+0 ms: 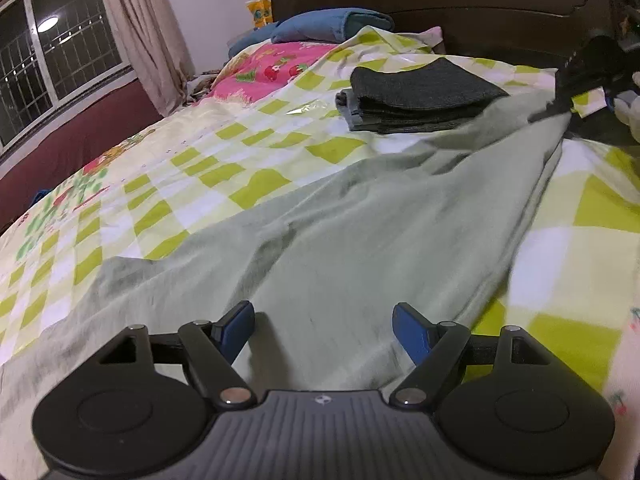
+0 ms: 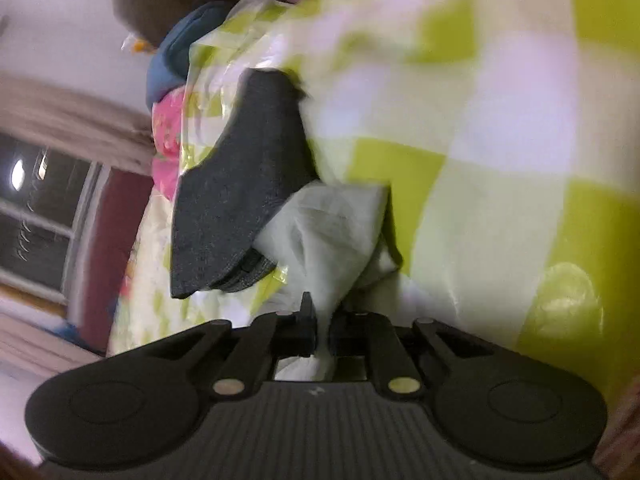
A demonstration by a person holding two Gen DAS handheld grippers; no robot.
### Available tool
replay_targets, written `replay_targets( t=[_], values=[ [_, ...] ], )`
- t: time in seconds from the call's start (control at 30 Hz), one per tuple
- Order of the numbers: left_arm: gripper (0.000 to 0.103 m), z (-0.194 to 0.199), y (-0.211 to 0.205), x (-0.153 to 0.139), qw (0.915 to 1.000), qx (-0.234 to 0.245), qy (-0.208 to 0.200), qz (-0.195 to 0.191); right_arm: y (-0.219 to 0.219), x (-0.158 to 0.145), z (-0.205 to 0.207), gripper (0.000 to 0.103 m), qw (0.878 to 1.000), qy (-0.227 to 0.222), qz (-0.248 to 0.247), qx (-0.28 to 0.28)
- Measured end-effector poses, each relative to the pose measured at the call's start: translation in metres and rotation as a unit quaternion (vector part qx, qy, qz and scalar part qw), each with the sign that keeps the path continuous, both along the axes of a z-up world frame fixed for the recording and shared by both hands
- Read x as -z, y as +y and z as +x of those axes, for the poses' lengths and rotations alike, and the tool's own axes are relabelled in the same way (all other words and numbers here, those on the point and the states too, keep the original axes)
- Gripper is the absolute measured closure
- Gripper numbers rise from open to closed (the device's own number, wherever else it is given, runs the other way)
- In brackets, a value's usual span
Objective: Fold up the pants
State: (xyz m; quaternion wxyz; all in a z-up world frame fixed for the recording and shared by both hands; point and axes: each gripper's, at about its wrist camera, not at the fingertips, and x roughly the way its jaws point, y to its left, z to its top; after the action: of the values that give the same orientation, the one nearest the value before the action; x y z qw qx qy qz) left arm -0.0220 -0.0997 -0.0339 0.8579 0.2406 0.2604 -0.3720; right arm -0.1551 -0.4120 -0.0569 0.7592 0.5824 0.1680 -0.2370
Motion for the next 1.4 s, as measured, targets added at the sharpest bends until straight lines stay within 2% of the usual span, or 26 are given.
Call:
replay_targets(
  t=[0.17, 0.33, 0.5, 0.6, 0.7, 0.73, 0.93, 1.0, 1.07, 1.1, 1.13, 1.17, 1.23, 1.27, 1.33, 1.4],
  values=[
    [0.013, -0.006, -0.001, 0.0, 0.9999, 0.008, -0.009, 0.007, 0.003, 0.001, -0.003, 0.078, 0.998, -0.053, -0.013, -0.01],
    [0.013, -0.008, -0.001, -0.001, 0.9998, 0.012, -0.012, 0.014, 0.002, -0.008, -0.006, 0.065, 0.993, -0.079, -0.073, -0.044],
    [0.013, -0.009, -0.003, -0.001, 0.9996, 0.013, -0.012, 0.022, 0.003, -0.007, -0.02, 0.065, 0.987, -0.1, -0.105, -0.063],
    [0.013, -0.009, -0.006, -0.001, 0.9994, 0.014, -0.014, 0.028, 0.003, -0.006, -0.025, 0.071, 0.986, -0.102, -0.118, -0.066],
    [0.013, -0.009, -0.008, -0.001, 0.9992, 0.015, -0.014, 0.034, -0.001, -0.004, -0.019, 0.092, 0.986, -0.065, -0.133, -0.073],
    [0.013, -0.009, -0.008, -0.001, 0.9991, 0.015, -0.015, 0.036, -0.002, -0.002, -0.018, 0.095, 0.986, -0.06, -0.134, -0.076],
    [0.013, -0.01, -0.013, -0.003, 0.9986, 0.021, -0.018, 0.045, -0.003, -0.003, -0.021, 0.099, 0.989, -0.065, -0.122, -0.052],
    [0.013, -0.012, -0.015, -0.004, 0.9984, 0.025, -0.022, 0.046, 0.0, -0.021, -0.027, 0.099, 0.988, -0.106, -0.104, -0.037],
    [0.013, -0.015, -0.017, -0.005, 0.9981, 0.035, -0.025, 0.043, 0.017, -0.058, -0.029, 0.099, 0.974, -0.136, -0.175, -0.049],
    [0.013, -0.016, -0.018, -0.005, 0.998, 0.04, -0.025, 0.042, 0.026, -0.075, -0.027, 0.1, 0.963, -0.134, -0.227, -0.058],
    [0.013, -0.016, -0.019, -0.003, 0.9979, 0.042, -0.025, 0.043, 0.03, -0.081, -0.023, 0.1, 0.957, -0.123, -0.253, -0.066],
    [0.013, -0.016, -0.021, 0.0, 0.9979, 0.041, -0.023, 0.046, 0.025, -0.077, -0.014, 0.1, 0.96, -0.092, -0.255, -0.072],
    [0.013, -0.015, -0.02, 0.003, 0.9984, 0.035, -0.015, 0.041, 0.004, -0.053, -0.003, 0.099, 0.981, -0.03, -0.184, -0.054],
    [0.013, -0.015, -0.018, 0.002, 0.9987, 0.033, -0.013, 0.037, -0.001, -0.046, -0.006, 0.099, 0.985, -0.026, -0.162, -0.042],
    [0.012, -0.014, -0.012, 0.0, 0.9989, 0.033, -0.01, 0.032, 0.0, -0.045, -0.014, 0.099, 0.986, -0.023, -0.161, -0.029],
    [0.012, -0.012, -0.008, 0.001, 0.9991, 0.033, -0.006, 0.027, 0.002, -0.044, -0.016, 0.099, 0.987, 0.001, -0.158, -0.02]
  ],
)
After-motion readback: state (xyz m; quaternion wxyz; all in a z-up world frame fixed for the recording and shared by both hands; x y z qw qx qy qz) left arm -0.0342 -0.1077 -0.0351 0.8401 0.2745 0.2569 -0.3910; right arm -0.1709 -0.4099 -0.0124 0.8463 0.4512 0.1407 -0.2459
